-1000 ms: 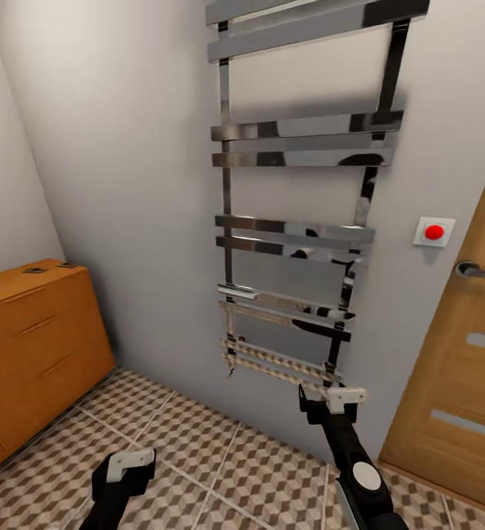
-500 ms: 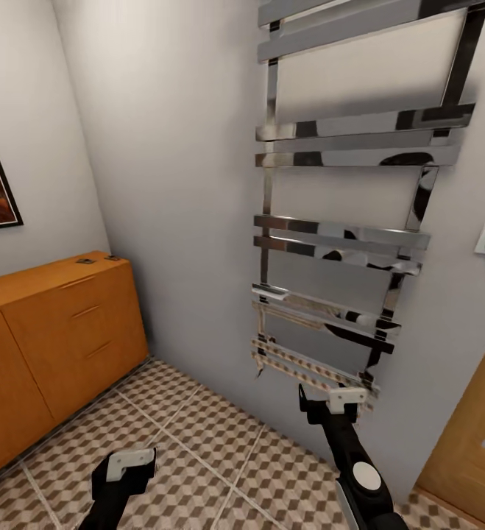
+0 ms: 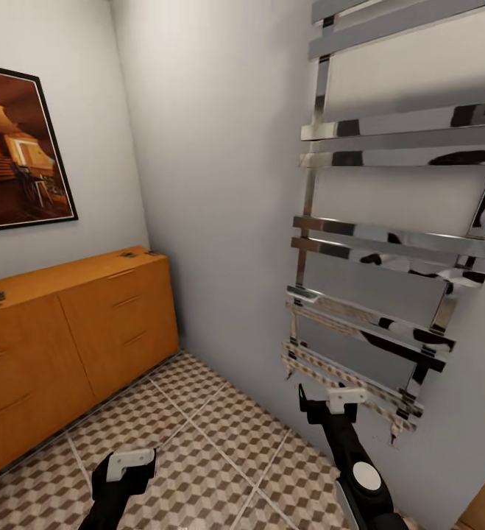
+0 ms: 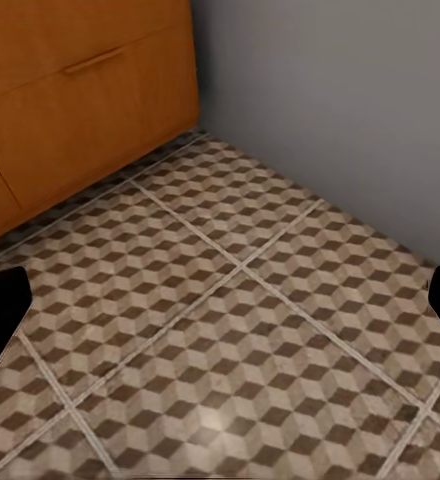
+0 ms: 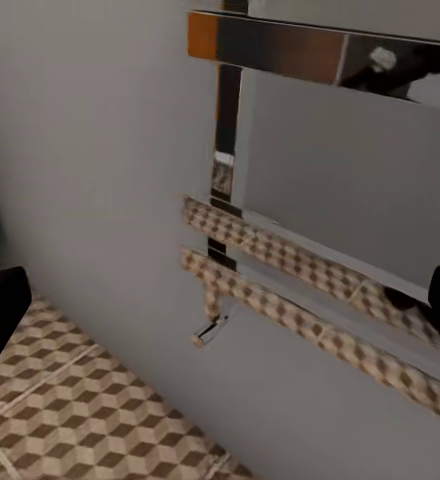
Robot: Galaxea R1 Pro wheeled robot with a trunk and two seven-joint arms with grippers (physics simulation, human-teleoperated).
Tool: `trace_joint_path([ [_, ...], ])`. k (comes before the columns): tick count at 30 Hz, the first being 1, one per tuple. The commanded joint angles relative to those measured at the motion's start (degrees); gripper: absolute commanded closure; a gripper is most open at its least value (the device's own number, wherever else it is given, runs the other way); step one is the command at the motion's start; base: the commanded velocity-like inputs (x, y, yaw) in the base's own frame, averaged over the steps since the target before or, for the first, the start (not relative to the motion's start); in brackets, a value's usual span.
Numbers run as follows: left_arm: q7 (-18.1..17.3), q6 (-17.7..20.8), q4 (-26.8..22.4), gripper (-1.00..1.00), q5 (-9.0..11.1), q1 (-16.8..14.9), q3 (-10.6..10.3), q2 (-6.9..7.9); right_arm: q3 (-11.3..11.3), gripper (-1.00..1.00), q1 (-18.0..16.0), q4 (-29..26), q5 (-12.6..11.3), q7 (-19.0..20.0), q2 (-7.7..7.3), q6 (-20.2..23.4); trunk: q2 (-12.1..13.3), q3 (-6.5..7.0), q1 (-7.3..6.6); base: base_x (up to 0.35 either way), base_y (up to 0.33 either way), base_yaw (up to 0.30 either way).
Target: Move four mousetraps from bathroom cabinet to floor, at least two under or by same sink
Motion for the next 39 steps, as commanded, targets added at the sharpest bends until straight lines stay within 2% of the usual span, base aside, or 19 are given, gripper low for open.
trace_joint_path([
  [1, 0.1, 0.3, -0.1, -1.0, -0.3, 0.0, 0.1, -0.04, 0.1, -1.0, 0.0, -0.1, 0.5, -0.3, -0.01, 0.5, 0.0, -0.05, 0.0, 0.0, 0.0, 0.292],
  [39, 0.1, 0.3, 0.2, -1.0, -0.2, 0.0, 0.1, -0.05, 0.1, -1.0, 0.0, -0.1, 0.5, -0.3, -0.01, 0.5, 0.0, -0.05, 0.0, 0.0, 0.0, 0.292],
])
